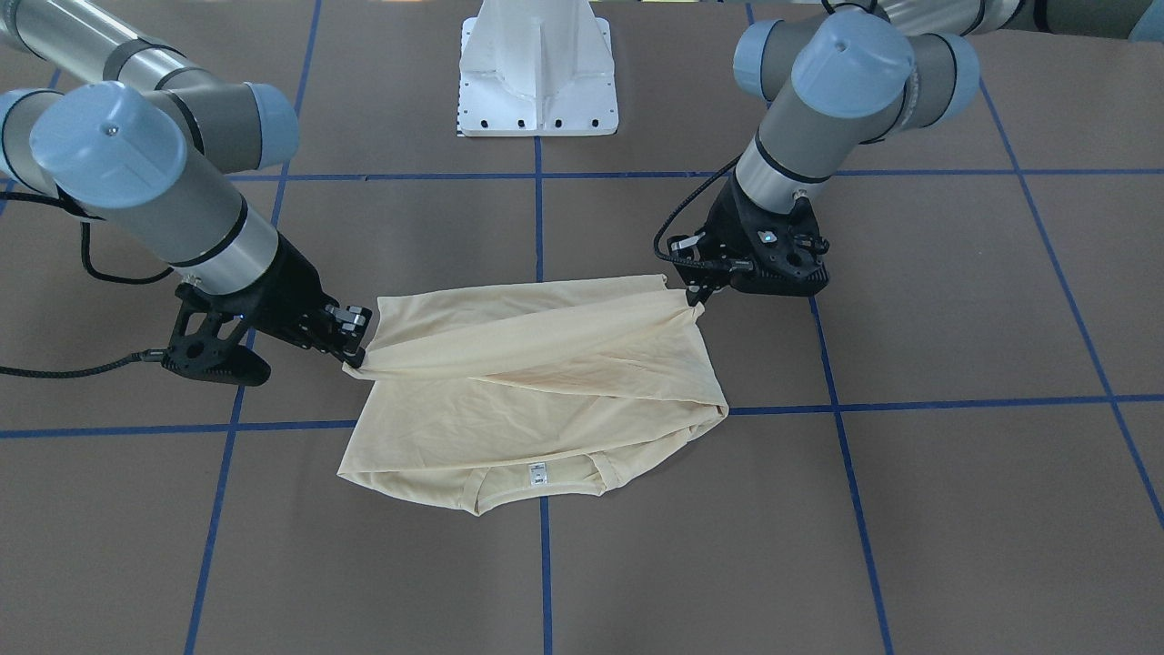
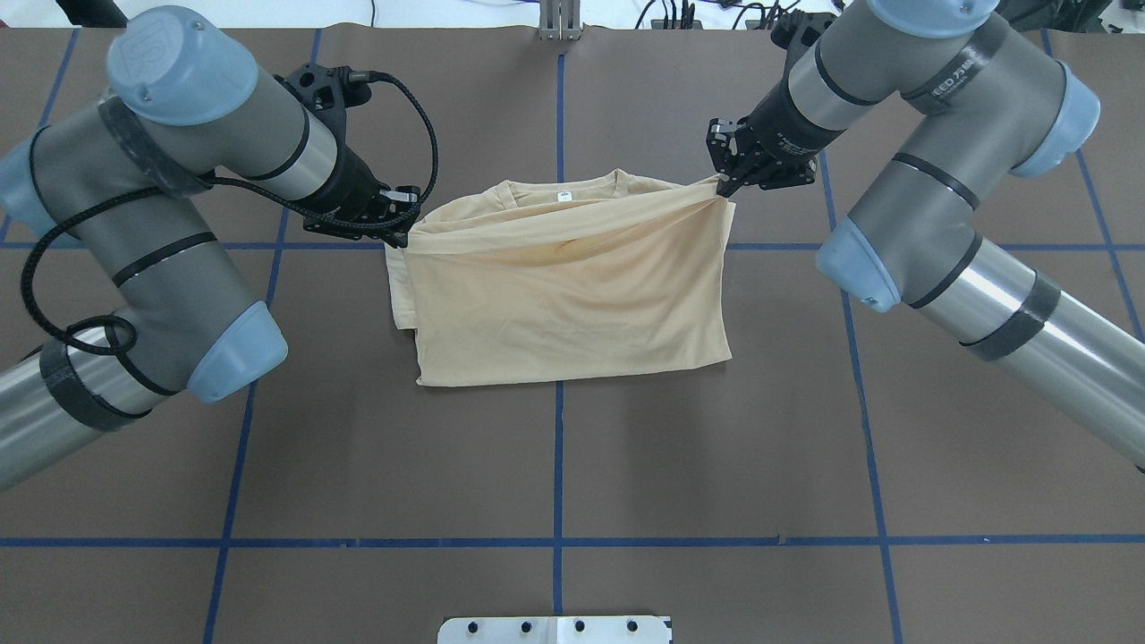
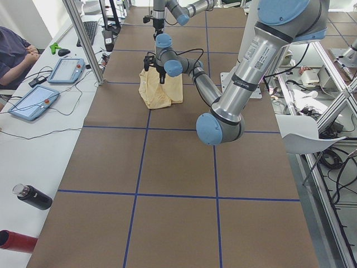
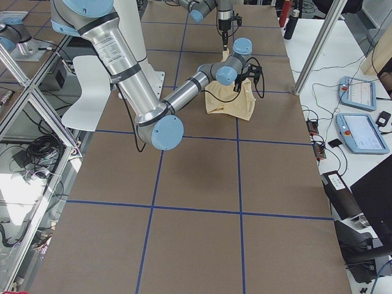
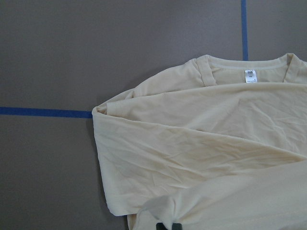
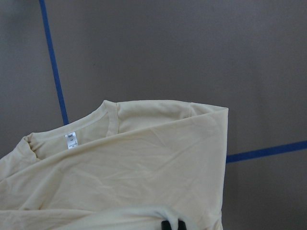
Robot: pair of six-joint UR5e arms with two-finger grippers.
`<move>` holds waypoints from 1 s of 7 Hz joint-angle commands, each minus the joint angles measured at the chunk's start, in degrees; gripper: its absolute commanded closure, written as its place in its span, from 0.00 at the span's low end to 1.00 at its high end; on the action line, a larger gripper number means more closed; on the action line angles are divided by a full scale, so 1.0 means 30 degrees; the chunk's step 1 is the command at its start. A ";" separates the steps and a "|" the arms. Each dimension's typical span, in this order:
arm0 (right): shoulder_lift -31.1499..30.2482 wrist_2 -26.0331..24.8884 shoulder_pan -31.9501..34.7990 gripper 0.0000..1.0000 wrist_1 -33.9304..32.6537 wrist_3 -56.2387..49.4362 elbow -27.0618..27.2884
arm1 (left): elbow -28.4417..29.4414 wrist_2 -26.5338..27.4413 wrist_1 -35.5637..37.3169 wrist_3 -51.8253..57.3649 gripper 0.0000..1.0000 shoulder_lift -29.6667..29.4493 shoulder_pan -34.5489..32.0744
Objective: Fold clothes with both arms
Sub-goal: 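Lift the hem with both grippers and fold it toward the collar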
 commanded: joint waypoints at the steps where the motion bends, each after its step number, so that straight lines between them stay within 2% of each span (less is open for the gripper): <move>1: 0.0705 -0.0135 0.0033 1.00 0.2743 0.0007 -0.2927 | 0.3327 -0.0035 -0.3252 -0.0146 1.00 -0.0517 -0.0209; 2: 0.1374 -0.0222 0.0004 1.00 0.2869 -0.0022 -0.3982 | 0.4620 -0.0035 -0.4603 -0.0206 1.00 -0.0751 -0.0180; 5: 0.2608 -0.0983 -0.0055 1.00 0.4416 0.0007 -0.7058 | 0.6503 -0.0005 -0.6369 -0.0265 1.00 -0.1483 -0.0209; 7: 0.3021 -0.1508 -0.0171 1.00 0.4511 -0.0022 -0.7887 | 0.7965 0.0459 -0.6810 -0.0353 1.00 -0.2303 -0.0297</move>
